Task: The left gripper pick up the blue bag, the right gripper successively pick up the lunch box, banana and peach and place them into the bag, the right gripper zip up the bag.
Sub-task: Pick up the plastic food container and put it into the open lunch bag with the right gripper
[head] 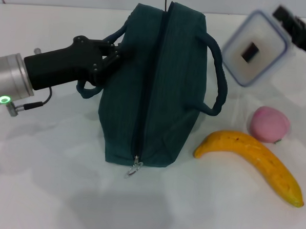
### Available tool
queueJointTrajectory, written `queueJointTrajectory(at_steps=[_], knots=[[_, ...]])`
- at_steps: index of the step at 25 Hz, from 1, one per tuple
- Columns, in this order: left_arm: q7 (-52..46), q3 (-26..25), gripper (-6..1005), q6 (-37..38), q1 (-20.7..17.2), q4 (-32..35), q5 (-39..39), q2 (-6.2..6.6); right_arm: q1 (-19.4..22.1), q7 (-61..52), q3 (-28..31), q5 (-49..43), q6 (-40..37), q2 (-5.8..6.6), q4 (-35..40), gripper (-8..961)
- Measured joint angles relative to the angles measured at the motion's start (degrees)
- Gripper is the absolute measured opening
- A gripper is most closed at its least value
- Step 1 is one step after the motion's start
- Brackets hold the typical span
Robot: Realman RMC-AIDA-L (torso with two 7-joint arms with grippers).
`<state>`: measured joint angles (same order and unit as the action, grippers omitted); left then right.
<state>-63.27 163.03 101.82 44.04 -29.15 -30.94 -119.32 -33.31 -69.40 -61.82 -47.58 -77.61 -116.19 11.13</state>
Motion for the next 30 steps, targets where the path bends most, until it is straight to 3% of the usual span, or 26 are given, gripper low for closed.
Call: queueJointTrajectory(at_steps=[5,12,18,23,30], knots=[[0.39,0.00,41,-2.25,0.51,1.91,0.30,0.07,-2.97,0.05,-0.06,1.50,-3.48,-0.01,1.72,103],[0.57,0.00,41,-6.37,2.00,3.89,1.67,0.01,-10.37,0.09,-0.50,3.50,-7.41,0.00,4.91,106],[0.60,0.00,41,-7.90,3.12,5.44,2.83,-0.03,-16.52,-0.57,-4.63,3.86,-7.42,-0.01,4.48,109],[0.68,0.00,41,-7.94,3.23,5.58,2.39,-0.04,-16.00,-0.76,-7.85,3.89,-5.79,0.00,4.42,111],[0.69,0.00,41,-8.52,2.87,5.07,0.77,0.18,-11.73,-2.21,-10.68,4.07,-5.65,0.01,5.17,115]])
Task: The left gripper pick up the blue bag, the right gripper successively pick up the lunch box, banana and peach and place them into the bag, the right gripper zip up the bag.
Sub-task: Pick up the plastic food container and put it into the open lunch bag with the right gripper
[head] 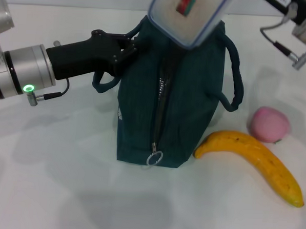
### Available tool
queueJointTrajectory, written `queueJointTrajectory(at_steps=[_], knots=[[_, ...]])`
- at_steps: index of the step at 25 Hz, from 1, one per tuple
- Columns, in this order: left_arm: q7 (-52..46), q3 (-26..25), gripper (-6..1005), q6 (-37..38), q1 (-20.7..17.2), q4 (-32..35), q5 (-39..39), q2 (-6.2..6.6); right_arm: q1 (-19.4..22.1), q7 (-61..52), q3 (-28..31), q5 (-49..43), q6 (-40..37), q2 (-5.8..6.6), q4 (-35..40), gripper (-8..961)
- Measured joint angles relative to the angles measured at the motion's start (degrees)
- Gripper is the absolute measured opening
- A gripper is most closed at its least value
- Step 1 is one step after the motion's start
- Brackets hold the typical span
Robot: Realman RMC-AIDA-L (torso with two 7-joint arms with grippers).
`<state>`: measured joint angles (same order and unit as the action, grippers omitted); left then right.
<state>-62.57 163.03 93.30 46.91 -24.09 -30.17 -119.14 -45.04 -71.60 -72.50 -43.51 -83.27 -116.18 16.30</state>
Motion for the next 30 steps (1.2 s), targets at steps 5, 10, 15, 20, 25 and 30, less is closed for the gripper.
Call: queueJointTrajectory(at_steps=[5,10,15,20,25,30], knots=[[0.00,0.00,42,-0.06,-0.13,0.00,-0.61,-0.04,1.92,-1.84,-3.16,-0.43,2.03,0.12,0.14,117],[0.00,0.00,42,-0.26,-0.15,0.02,-0.82,-0.06,2.93,-2.76,-8.22,-0.55,5.79,0.19,0.54,119],[0.00,0.00,42,-0.85,-0.15,0.29,-0.86,-0.12,3.16,-3.68,-11.87,-0.58,8.82,0.12,0.82,121],[0.00,0.01,42,-0.86,-0.15,0.30,-0.87,-0.13,3.69,-3.40,-13.07,-0.65,7.86,0.17,2.37,124],[0.02,0.01,42,-0.86,-0.34,0.18,-0.86,-0.13,7.15,-3.15,-13.98,-0.70,7.28,0.42,8.32,126],[0.05,0.00,42,-0.85,-0.87,0.05,-0.87,-0.06,11.73,-2.55,-13.30,-2.36,9.34,1.43,15.07,332]])
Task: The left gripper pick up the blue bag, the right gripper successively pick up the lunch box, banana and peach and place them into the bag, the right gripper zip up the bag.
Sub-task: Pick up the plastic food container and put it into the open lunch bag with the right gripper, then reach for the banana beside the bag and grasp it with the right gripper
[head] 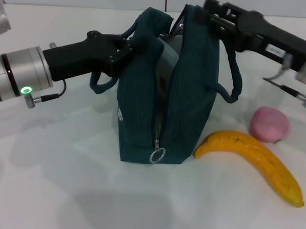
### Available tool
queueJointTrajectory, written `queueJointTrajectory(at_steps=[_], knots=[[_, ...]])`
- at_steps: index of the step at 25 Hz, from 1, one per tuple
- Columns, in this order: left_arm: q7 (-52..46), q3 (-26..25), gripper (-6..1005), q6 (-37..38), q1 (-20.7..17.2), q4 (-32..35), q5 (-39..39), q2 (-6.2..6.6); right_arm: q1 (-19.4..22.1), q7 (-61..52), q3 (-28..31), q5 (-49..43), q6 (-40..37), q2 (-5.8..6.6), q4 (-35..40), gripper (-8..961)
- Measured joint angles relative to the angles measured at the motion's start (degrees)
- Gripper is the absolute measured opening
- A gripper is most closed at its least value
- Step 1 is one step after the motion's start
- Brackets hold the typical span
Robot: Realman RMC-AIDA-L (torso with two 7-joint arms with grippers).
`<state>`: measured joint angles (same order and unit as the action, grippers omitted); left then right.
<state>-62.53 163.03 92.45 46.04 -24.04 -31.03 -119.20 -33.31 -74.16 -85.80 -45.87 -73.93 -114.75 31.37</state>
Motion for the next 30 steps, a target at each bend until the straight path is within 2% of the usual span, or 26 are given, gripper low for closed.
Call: queueJointTrajectory(at_steps=[1,2,3,4,6,8,11,16,22,27,29,30], knots=[[0.00,0.00,42,0.00,-0.05,-0.01,0.00,0.01,2.85,0.00,0.76,-3.34,-0.15,0.94,4.57,378],[0.01,0.00,42,0.00,-0.12,-0.02,-0.01,0.02,2.85,0.00,0.76,-3.34,-0.15,0.94,4.57,424],[0.01,0.00,42,0.01,-0.27,-0.02,-0.01,0.06,6.29,-1.28,1.01,-8.39,-0.11,1.84,10.63,469],[0.02,0.00,42,0.01,-0.47,-0.03,-0.02,0.11,6.29,-1.28,1.01,-8.39,-0.11,1.84,10.63,515],[0.02,0.00,42,0.01,-1.03,-0.03,-0.02,0.27,9.97,-4.15,1.82,-15.44,0.56,2.41,17.85,584],[0.03,0.00,42,0.01,-1.45,-0.05,0.08,0.48,13.72,-8.93,4.41,-24.35,0.88,2.32,25.03,631],[0.16,0.00,42,0.02,-1.50,-0.05,0.24,0.55,16.48,-18.12,9.75,-39.68,-0.87,1.04,32.80,678],[0.55,0.00,43,0.02,-1.41,-0.04,0.28,0.55,15.26,-26.06,12.15,-49.75,-1.46,0.24,33.98,679],[0.65,0.00,43,0.01,-1.17,-0.04,0.44,0.54,14.22,-30.23,7.90,-58.98,1.92,-0.08,37.03,702],[0.65,0.00,43,0.01,-1.03,-0.04,0.45,0.46,12.13,-35.18,7.53,-66.04,1.83,-0.21,39.71,722],[0.65,0.00,43,0.01,-0.98,-0.04,0.46,0.45,11.23,-37.07,6.88,-68.85,1.66,-0.31,40.89,843],[0.65,0.00,43,0.01,-0.98,-0.04,0.46,0.45,10.39,-38.41,6.27,-70.75,1.40,-0.37,41.39,842]])
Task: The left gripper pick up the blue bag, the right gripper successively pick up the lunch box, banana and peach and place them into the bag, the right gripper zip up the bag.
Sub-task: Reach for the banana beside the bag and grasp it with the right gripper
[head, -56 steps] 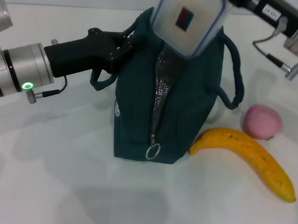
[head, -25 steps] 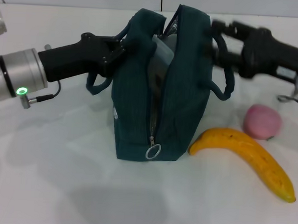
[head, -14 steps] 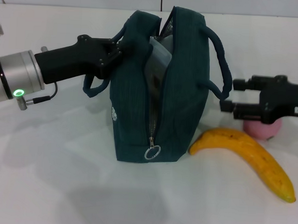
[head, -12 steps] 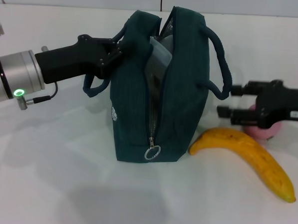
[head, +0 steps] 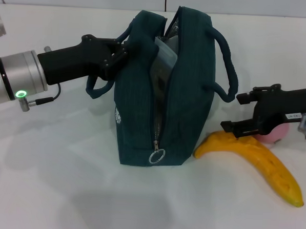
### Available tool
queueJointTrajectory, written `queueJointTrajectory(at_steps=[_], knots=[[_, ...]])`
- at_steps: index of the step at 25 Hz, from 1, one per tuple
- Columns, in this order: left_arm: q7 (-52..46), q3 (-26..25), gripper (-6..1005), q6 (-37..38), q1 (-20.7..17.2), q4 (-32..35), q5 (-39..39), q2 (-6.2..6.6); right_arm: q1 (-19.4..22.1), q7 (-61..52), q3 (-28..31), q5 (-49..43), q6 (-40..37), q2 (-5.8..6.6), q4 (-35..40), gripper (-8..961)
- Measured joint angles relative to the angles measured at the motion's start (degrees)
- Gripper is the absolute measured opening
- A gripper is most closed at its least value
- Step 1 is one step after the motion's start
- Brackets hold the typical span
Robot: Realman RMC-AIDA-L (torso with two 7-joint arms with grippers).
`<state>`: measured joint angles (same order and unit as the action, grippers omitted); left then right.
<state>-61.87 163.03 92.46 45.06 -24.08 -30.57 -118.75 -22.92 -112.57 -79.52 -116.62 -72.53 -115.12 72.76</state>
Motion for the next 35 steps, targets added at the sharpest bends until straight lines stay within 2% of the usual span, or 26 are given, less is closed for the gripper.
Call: queueJointTrajectory(at_steps=[6,11,18,35], knots=[[0.00,0.01,43,0.00,0.03,0.00,0.07,0.05,-5.39,-8.27,-3.57,-9.85,-1.90,-0.18,1.56,838],[0.00,0.00,43,0.00,0.24,0.00,0.08,0.08,-7.93,-10.26,-4.36,-12.16,-4.11,-0.19,1.02,836],[-0.06,0.00,43,0.00,0.70,0.00,0.09,0.00,-9.89,-13.73,-8.82,-16.65,-4.39,-0.42,0.24,834],[-0.02,0.01,44,-0.11,1.37,0.11,0.06,-0.43,-13.86,-15.22,-10.66,-18.81,-3.01,-0.72,-7.38,823]])
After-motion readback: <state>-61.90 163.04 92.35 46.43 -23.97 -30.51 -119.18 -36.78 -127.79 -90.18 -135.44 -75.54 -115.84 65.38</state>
